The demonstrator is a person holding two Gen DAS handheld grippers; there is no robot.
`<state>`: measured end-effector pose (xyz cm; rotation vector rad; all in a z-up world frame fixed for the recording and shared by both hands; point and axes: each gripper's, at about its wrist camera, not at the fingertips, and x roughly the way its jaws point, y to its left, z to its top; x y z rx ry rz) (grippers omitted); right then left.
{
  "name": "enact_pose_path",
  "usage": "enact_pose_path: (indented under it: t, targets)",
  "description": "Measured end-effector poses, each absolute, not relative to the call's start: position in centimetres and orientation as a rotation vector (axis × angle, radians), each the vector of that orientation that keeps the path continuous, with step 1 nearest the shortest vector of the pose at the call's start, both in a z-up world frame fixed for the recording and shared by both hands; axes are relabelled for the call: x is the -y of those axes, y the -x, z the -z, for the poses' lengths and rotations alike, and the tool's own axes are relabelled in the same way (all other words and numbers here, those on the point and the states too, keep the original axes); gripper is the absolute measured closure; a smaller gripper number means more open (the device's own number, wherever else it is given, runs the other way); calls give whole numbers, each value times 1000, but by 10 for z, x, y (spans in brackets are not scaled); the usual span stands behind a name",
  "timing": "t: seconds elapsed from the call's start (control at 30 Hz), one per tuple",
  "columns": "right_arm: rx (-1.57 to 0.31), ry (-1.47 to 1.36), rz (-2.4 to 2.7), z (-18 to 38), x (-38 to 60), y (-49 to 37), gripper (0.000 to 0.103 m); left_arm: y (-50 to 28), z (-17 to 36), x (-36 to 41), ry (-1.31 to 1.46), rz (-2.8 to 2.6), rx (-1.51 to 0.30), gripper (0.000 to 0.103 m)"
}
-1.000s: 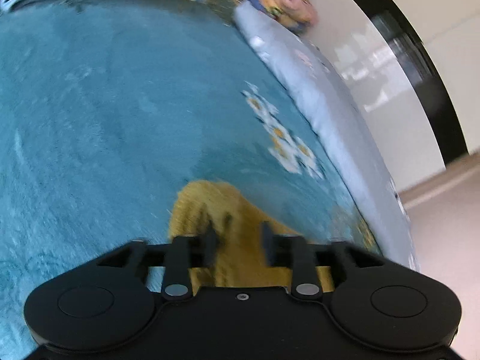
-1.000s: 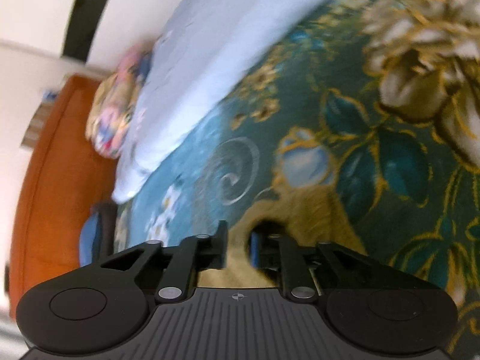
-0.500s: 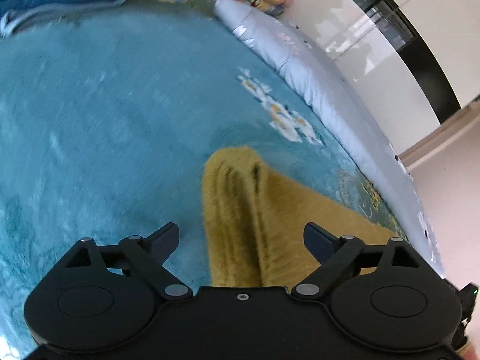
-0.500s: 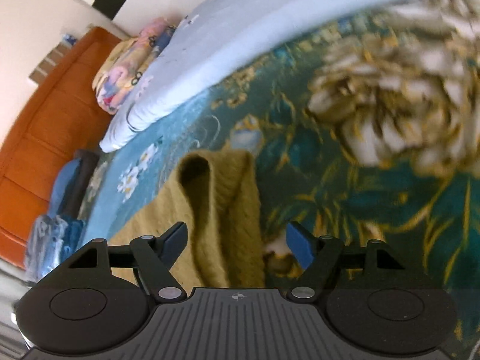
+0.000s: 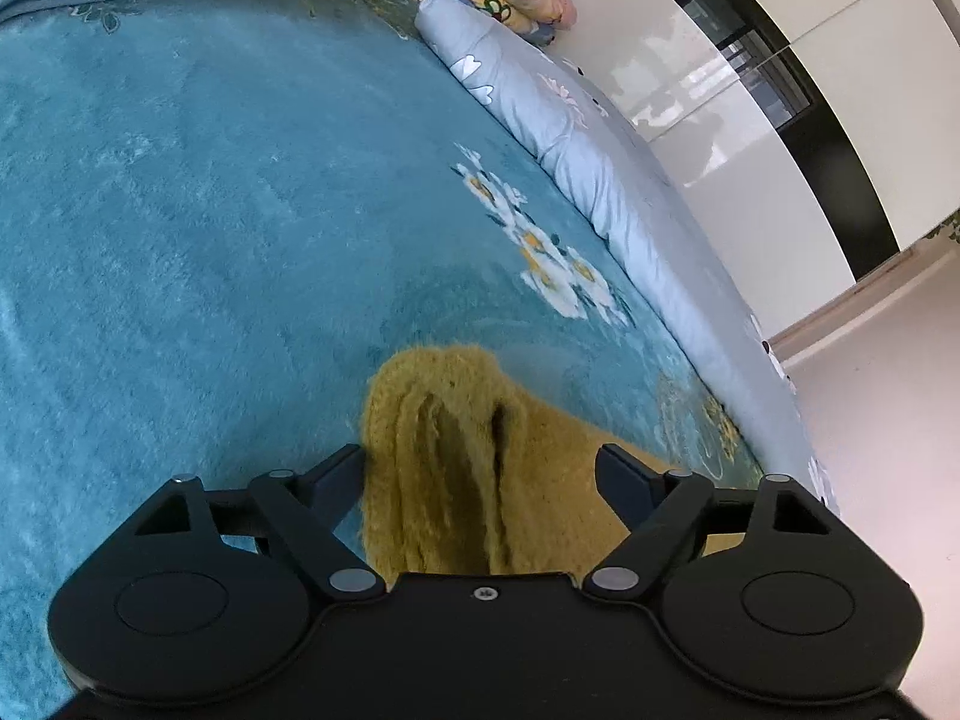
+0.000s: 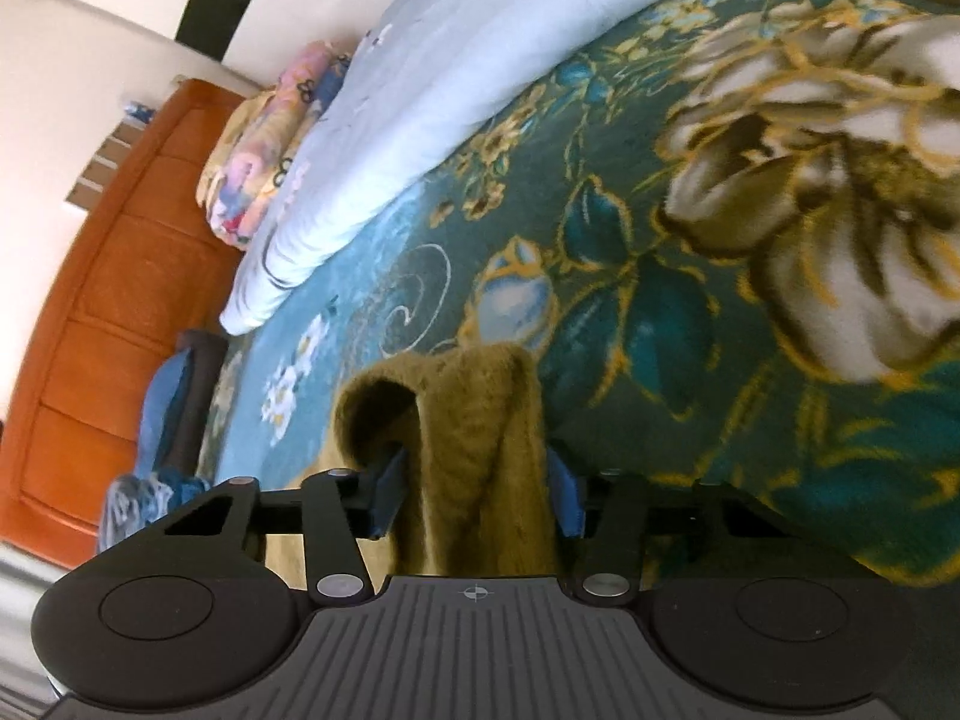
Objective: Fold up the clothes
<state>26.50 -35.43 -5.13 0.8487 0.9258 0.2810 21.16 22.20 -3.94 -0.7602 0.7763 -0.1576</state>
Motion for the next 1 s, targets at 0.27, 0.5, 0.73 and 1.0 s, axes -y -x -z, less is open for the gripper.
enact_pose_path:
  t: [0.27, 0.5, 0.73, 1.0]
  targets:
    - [-935, -878, -280, 58, 350, -277, 73, -218, 41, -219, 754, 134, -766, 51]
    - [-922, -883, -254, 55, 347, -276, 83, -223, 40, -214, 746, 127, -776, 80]
    - [-807, -927, -245, 36, 359, -278, 88, -245, 11, -203, 657, 146, -715, 82]
    - [-785, -914, -198, 31, 361, -296, 88, -296, -28, -172, 453, 182, -699, 82]
